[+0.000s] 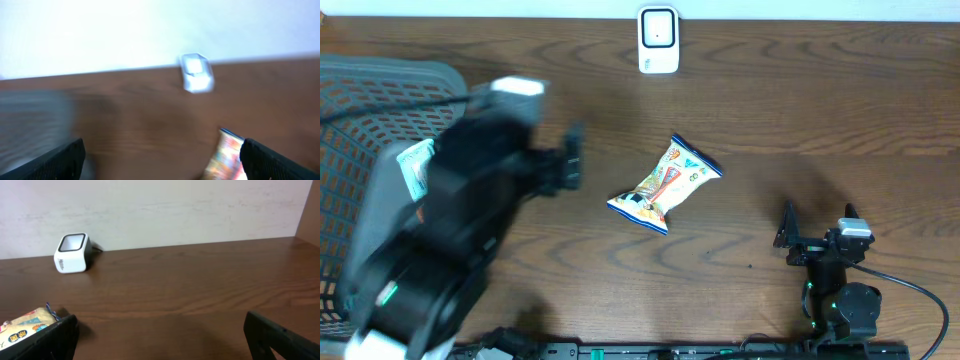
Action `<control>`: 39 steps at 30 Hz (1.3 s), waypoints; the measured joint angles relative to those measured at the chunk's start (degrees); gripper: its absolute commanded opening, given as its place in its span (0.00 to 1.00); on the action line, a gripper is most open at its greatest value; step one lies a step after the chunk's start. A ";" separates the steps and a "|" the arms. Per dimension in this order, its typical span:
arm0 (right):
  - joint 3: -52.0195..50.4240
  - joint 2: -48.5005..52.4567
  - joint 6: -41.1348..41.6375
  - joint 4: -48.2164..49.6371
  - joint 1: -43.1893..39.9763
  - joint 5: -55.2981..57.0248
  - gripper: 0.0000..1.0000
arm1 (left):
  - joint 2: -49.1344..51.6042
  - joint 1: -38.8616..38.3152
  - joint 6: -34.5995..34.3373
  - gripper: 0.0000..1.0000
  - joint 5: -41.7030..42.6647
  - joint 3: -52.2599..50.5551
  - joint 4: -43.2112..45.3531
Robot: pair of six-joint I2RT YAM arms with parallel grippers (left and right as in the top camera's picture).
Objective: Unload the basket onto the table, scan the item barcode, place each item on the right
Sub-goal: 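Return the left gripper into the basket and grasp the green wipes pack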
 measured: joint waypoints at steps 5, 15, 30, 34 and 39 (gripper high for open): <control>0.00 0.00 0.00 0.00 0.00 0.00 0.99 | -7.82 12.50 -3.63 0.98 -10.88 0.66 -2.16; 0.00 0.00 0.00 -0.02 0.00 0.00 0.99 | -2.23 42.42 -22.45 0.98 -12.85 0.90 -12.48; 0.00 0.00 0.00 -0.04 0.00 0.00 0.99 | 35.32 55.19 -14.29 0.98 7.72 0.94 -9.09; 0.00 0.00 0.00 -0.02 0.00 0.00 0.99 | 41.42 55.21 -10.10 0.98 8.61 0.94 -7.91; 0.00 0.00 0.00 -0.02 0.00 0.00 0.99 | 47.69 55.19 -6.27 0.98 10.69 0.94 -7.78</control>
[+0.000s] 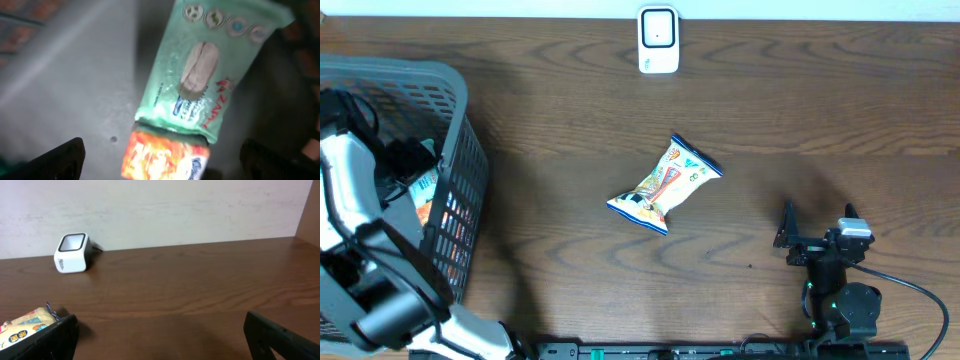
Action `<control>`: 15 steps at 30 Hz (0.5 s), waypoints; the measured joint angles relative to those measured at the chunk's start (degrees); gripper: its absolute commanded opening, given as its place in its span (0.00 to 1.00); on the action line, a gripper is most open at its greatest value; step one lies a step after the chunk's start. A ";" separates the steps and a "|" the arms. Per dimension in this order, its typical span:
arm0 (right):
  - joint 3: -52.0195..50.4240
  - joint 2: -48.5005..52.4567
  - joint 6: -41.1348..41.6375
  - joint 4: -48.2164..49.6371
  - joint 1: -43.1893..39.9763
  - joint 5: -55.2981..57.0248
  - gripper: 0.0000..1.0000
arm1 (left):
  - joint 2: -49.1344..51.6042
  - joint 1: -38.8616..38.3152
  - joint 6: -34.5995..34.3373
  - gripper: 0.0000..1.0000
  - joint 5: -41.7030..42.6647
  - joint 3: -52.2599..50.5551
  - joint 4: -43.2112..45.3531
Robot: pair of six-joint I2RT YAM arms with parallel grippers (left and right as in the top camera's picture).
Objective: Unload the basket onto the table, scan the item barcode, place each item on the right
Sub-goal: 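Return the left gripper into the basket and grasp the green wipes pack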
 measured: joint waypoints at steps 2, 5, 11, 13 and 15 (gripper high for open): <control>0.00 0.00 0.00 0.00 0.00 -0.02 0.99 | 2.05 0.00 1.03 0.98 0.35 0.00 0.09; 0.00 0.00 0.00 0.00 0.00 0.00 0.99 | 4.68 0.00 2.25 0.98 0.72 -0.20 0.94; 0.00 0.00 0.00 0.00 0.00 0.00 0.99 | 8.83 0.00 3.10 1.00 1.75 -0.39 3.02; 0.00 0.00 0.00 0.00 0.00 0.00 0.99 | 9.79 0.00 3.28 0.90 1.99 -0.39 3.54; 0.00 0.00 0.00 0.00 0.00 0.00 0.99 | 10.78 0.00 3.72 0.75 2.25 -0.39 4.09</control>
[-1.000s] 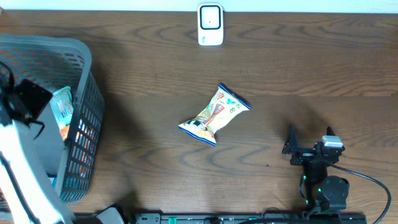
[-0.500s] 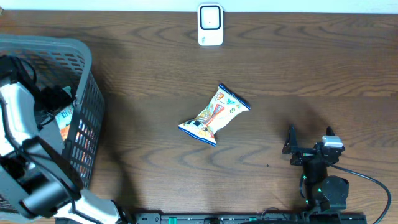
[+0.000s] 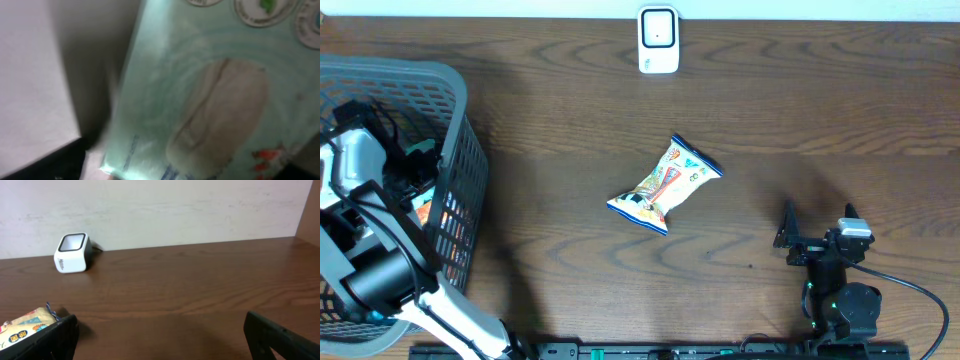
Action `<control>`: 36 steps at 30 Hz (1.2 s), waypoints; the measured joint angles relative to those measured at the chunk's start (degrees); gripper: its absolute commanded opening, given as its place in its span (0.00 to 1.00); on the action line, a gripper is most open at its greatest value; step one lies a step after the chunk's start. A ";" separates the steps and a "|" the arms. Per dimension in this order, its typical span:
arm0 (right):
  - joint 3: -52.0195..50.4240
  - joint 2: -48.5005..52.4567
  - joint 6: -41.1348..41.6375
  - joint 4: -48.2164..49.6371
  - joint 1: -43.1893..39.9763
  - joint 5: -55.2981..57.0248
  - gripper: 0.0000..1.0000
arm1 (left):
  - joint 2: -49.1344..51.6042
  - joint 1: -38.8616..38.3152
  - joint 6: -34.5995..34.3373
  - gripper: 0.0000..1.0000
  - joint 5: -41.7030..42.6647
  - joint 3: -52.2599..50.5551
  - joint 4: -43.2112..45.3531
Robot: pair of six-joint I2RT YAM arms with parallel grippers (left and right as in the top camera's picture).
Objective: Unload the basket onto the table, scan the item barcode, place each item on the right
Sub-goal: 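Return the left gripper into the basket and grasp the green wipes pack, then carry the green wipes pack out and set it beside the snack bag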
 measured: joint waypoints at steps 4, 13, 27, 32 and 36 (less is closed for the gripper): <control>0.00 0.00 0.00 0.00 0.00 -0.02 0.99 | 0.17 0.00 0.24 0.52 0.39 0.02 0.61; 0.00 0.00 0.00 0.00 0.00 0.00 0.99 | 0.13 0.02 0.35 0.33 0.35 0.13 0.46; 0.00 0.00 0.00 0.02 0.00 0.00 0.99 | -19.98 0.00 -2.32 0.33 0.55 0.17 0.81; 0.00 0.00 0.00 0.02 0.00 0.00 0.99 | -32.41 0.02 -6.47 0.33 1.66 0.24 1.57; 0.00 0.00 0.00 0.02 0.00 0.00 0.99 | -41.24 0.04 -8.79 0.33 7.04 0.24 2.19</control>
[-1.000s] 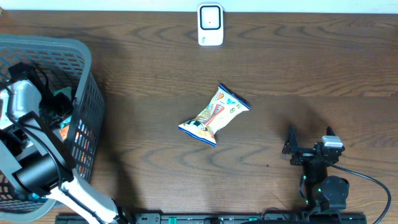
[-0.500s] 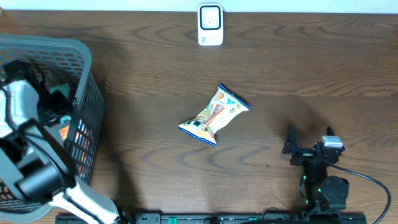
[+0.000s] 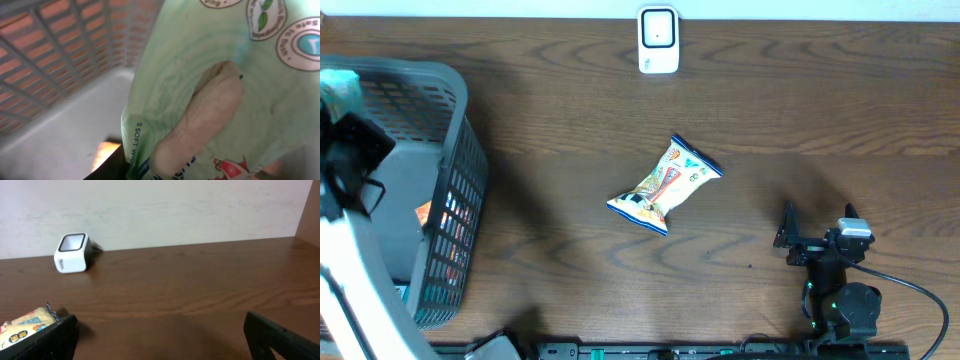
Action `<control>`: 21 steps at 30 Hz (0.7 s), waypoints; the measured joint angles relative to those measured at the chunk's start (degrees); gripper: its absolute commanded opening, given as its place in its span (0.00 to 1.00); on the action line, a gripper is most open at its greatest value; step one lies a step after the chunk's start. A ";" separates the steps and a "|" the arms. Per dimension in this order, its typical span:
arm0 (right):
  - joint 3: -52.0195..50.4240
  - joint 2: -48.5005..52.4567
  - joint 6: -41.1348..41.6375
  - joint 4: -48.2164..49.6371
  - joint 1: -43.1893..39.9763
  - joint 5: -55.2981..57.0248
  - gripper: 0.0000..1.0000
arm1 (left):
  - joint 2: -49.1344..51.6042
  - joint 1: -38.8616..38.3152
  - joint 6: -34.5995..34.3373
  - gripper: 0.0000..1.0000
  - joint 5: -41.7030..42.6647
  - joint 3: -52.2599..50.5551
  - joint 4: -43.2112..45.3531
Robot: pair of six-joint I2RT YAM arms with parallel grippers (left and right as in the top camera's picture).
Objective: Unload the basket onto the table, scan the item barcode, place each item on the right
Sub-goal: 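Carry the green wipes pack out and set it beside the snack bag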
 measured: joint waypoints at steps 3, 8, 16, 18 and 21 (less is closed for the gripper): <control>0.00 0.00 0.00 -0.02 0.00 0.00 0.99 | -6.75 -0.33 -1.16 0.33 6.12 0.00 -0.02; 0.00 0.00 0.00 -0.02 0.00 0.00 0.99 | -15.37 -6.19 -1.90 0.33 14.05 0.00 -0.09; 0.00 0.00 0.00 -0.02 0.00 0.00 0.99 | -18.18 -24.44 -1.42 0.33 16.68 -0.20 -0.39; 0.00 0.00 0.00 -0.02 0.00 0.00 0.99 | -17.00 -29.05 -1.36 0.33 14.69 -0.96 -1.36; 0.00 0.00 0.00 -0.02 0.00 0.00 0.99 | -14.05 -34.84 -1.33 0.33 11.17 -2.91 -2.47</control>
